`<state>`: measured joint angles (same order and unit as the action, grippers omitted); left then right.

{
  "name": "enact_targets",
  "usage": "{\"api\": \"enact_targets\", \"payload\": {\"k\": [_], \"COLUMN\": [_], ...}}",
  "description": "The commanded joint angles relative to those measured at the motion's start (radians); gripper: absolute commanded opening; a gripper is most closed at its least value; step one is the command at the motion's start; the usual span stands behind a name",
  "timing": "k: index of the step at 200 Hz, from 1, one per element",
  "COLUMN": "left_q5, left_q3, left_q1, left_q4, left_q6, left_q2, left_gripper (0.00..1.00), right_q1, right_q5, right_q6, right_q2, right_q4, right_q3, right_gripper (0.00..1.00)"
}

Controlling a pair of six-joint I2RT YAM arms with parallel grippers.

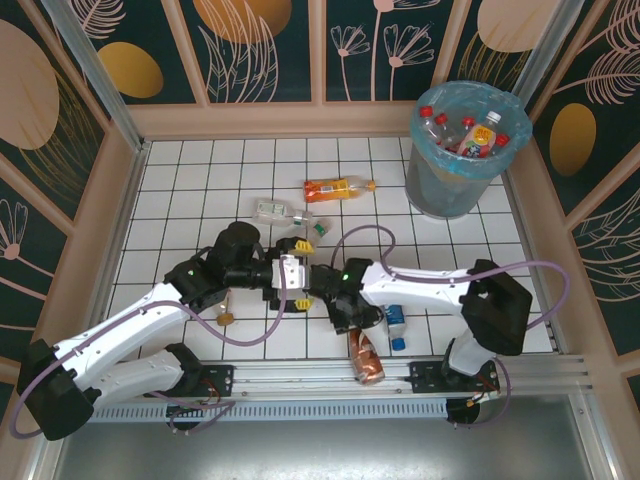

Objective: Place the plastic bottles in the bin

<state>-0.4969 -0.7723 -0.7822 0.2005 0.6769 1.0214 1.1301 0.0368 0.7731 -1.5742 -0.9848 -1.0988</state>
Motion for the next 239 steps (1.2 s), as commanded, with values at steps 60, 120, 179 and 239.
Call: {"api": "enact_targets", "payload": {"k": [60,120,179,239], "left_q5": [0.211,0.201,0.241,0.211], "left_q3": [-0.223,-0.321,-0.605,-0.727], "left_q1": [-0.006,-0.006,-0.006,-0.006], "left_q4": [-0.447,-0.458,-0.433,-0.440], "left_q6": [-0.548,-0.685,-0.861,-0.927], "left_q2": [0.128,0.285,0.496,0.643], "left_gripper": [0.97,0.96,0.96,0.94], "right_q1": [-0.399,-0.689,-0.843,-0.887], "right_q5": [0.669,0.819,0.747,0.700], "right_q6": [-0.518,-0.946,-0.887,-0.958], "right_q2": [0.222,0.267,0.110,0.032], "right_q4": [0.162,1.166,1.281,1.440], "right_q3": [-0.625,-0.404,-0.403,-0.268], "right_gripper": [0.00,0.00,0.00,0.08]}}
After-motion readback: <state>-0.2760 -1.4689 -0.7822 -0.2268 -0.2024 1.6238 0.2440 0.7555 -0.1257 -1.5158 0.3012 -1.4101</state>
